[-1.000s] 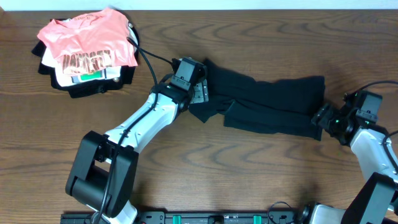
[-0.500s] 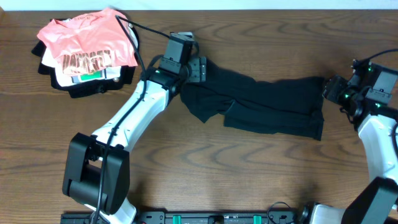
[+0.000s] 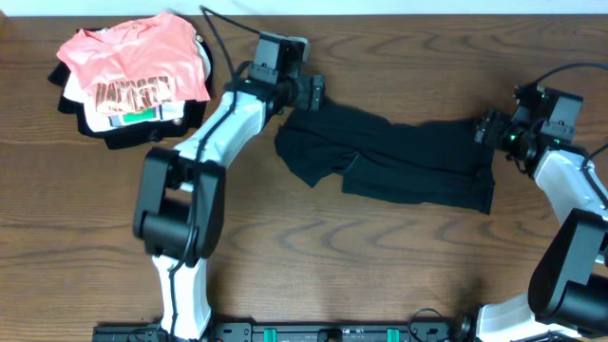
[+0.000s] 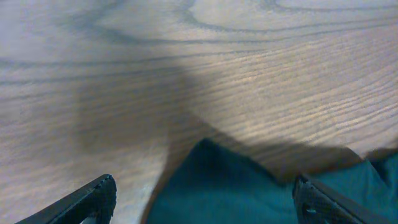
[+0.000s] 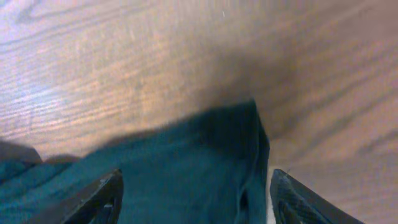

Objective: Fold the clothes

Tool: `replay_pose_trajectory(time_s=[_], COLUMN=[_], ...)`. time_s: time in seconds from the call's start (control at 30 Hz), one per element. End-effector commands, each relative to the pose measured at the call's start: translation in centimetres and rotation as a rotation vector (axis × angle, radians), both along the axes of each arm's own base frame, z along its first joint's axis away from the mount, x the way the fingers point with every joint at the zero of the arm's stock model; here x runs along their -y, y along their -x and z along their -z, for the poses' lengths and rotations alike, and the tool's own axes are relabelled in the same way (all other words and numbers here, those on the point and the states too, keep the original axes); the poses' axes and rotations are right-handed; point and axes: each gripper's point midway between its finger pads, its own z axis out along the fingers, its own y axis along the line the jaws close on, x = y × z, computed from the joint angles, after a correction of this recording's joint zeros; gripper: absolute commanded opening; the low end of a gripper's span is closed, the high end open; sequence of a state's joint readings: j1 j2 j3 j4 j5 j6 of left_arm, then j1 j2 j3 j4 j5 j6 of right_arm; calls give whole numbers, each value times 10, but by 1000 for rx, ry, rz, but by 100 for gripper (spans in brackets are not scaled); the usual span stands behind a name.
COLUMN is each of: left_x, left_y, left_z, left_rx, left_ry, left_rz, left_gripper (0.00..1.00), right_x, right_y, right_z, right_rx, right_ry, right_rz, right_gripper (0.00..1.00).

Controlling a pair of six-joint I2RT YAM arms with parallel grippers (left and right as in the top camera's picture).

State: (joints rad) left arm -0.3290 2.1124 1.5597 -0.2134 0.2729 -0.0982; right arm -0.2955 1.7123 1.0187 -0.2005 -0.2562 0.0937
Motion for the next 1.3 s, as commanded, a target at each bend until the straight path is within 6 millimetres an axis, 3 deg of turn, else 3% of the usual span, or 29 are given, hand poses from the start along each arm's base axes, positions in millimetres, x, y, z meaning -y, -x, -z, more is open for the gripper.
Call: replay_pose_trajectory(time_s=[0.0,0.27,0.47,0.8,1.27], left_x=[9,24,34,32,32], left_y=[-14,-12,-14,-15,-15], left_z=[-3,0,-3,45,69], left_rx=[44,76,119,61,37], left_ry=[17,13,-16,-48,-56], left_rz=[46,113,129,122,123], left_gripper=[91,91,91,91,91], right_x=[-7,-4,2,12,21], right_y=[-12,-23,-30,-32,-37], right_z=[-1,33,43,56,84], right_rx=[22,4,16,11,6], right_ry=[30,26,40,72,70], right_rz=[-69,-69,-59,-45,-31], right_gripper=[71,66,68,75,69])
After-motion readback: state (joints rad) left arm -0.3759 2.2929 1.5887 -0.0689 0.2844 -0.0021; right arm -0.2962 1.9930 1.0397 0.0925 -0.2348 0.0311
